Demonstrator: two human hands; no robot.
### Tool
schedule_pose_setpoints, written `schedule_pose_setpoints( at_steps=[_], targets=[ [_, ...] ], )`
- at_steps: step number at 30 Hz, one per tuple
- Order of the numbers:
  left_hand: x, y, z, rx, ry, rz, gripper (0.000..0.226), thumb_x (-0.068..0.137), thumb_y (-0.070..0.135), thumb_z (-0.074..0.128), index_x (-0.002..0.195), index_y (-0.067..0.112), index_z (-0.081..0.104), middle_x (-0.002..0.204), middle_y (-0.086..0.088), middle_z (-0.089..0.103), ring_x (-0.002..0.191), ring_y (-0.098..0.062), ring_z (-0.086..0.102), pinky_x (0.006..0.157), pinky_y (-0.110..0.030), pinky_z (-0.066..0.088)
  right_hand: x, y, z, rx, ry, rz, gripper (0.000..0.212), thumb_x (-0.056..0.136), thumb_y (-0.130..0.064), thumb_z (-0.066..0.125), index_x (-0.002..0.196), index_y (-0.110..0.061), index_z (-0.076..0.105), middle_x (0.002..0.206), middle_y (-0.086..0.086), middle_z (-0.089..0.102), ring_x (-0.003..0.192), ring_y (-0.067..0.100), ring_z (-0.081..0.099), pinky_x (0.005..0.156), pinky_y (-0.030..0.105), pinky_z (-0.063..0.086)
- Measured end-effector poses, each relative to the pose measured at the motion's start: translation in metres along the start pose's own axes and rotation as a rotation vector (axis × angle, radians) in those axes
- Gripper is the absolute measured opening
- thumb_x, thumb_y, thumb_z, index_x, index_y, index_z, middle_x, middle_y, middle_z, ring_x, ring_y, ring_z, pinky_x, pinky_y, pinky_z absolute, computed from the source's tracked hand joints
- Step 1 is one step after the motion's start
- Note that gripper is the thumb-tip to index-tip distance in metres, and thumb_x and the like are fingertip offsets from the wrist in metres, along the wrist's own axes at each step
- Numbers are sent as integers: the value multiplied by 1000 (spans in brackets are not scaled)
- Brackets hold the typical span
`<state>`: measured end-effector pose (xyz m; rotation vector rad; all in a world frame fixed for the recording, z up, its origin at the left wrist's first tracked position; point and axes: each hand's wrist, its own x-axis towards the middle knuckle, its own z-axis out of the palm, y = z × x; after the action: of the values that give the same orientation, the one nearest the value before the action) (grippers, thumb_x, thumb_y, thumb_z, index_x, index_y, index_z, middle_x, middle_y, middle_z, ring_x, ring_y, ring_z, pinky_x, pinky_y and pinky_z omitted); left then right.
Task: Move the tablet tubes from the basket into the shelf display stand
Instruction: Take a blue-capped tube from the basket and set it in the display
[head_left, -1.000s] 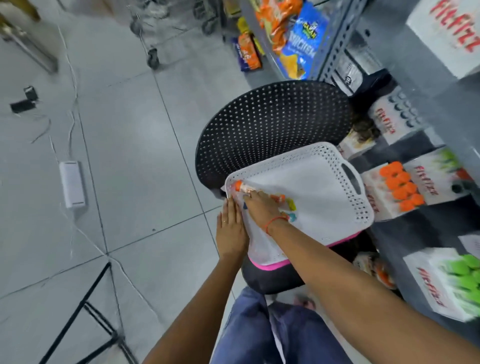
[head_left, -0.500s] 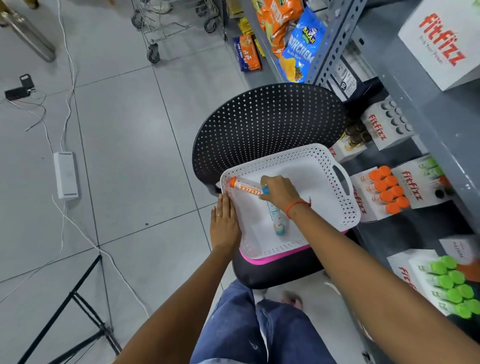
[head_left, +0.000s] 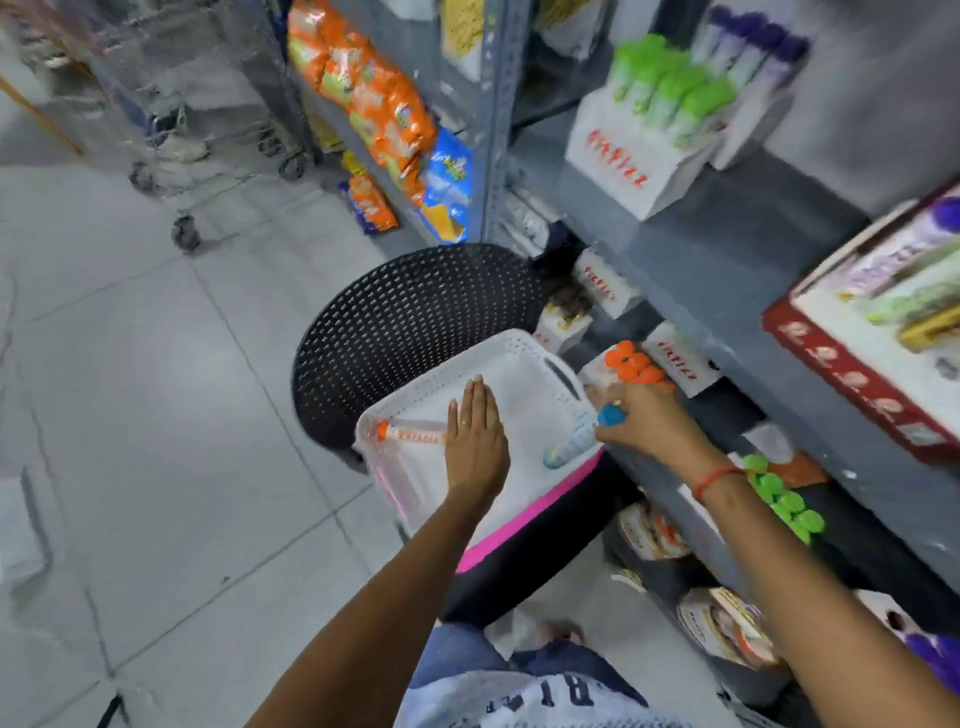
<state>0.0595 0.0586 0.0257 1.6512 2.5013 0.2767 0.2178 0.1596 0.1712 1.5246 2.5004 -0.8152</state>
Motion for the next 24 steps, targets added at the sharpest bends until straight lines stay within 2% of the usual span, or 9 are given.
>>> schedule_pose_setpoints(
  at_steps=[4,7,11,13,15,17,19,21,24],
  targets=[
    [44,78,-29,-132,95,205,57,87,23,28,135,-6,38,142,-23,41,132,-32,38,108,-49,28,-58,38,-79,108,246,88,19,70,-10,75,87,-3,70,79,13,67,81,22,63,64,30,37],
    [68,148,-57,-251,117,367,57,85,25,37,132,-7,41,137,-26,46,127,-36,44,104,-49,36,-99,65,-131,95,379,155,16,73,-12,75,86,-3,71,80,14,69,78,22,63,63,29,36],
    [72,226,-67,-233,38,505,60,95,30,37,139,-9,26,148,-27,28,138,-36,25,114,-46,19,-138,106,-184,88,521,286,18,74,-18,75,88,-6,71,87,18,72,78,30,65,72,36,51],
    [71,250,-61,-195,-9,530,64,98,37,30,141,-9,18,151,-26,19,141,-35,16,116,-44,9,-151,124,-205,113,542,311,15,78,-11,72,89,-2,67,85,17,68,69,27,64,60,19,50],
    [71,266,-54,-132,-56,505,68,99,41,27,143,-7,9,154,-25,10,143,-32,7,116,-42,1,-158,136,-224,129,546,333,10,81,-3,67,85,-10,60,80,10,57,62,19,55,42,3,37],
    [72,274,-49,-76,-80,476,72,99,45,22,144,-7,3,154,-24,4,143,-31,2,115,-41,-3,-158,149,-239,125,576,341,15,79,0,65,82,-13,57,83,9,55,76,20,53,53,16,38],
    [73,275,-45,-42,-71,470,73,98,47,21,144,-7,1,155,-24,2,143,-31,1,115,-40,-5,-154,159,-248,147,572,347,13,78,1,63,90,-4,64,85,11,56,74,21,52,62,26,38],
    [74,275,-43,-35,-70,473,73,98,48,20,144,-6,0,155,-23,1,143,-30,0,115,-40,-5,-149,164,-254,159,590,348,12,80,-5,63,91,-6,67,83,12,58,69,22,53,59,28,40],
    [76,274,-43,-38,-85,477,74,98,49,20,145,-4,0,155,-22,1,143,-29,-1,115,-39,-6,-137,168,-260,107,615,327,12,85,-10,59,76,-15,65,80,9,59,75,21,54,67,28,40]
  ],
)
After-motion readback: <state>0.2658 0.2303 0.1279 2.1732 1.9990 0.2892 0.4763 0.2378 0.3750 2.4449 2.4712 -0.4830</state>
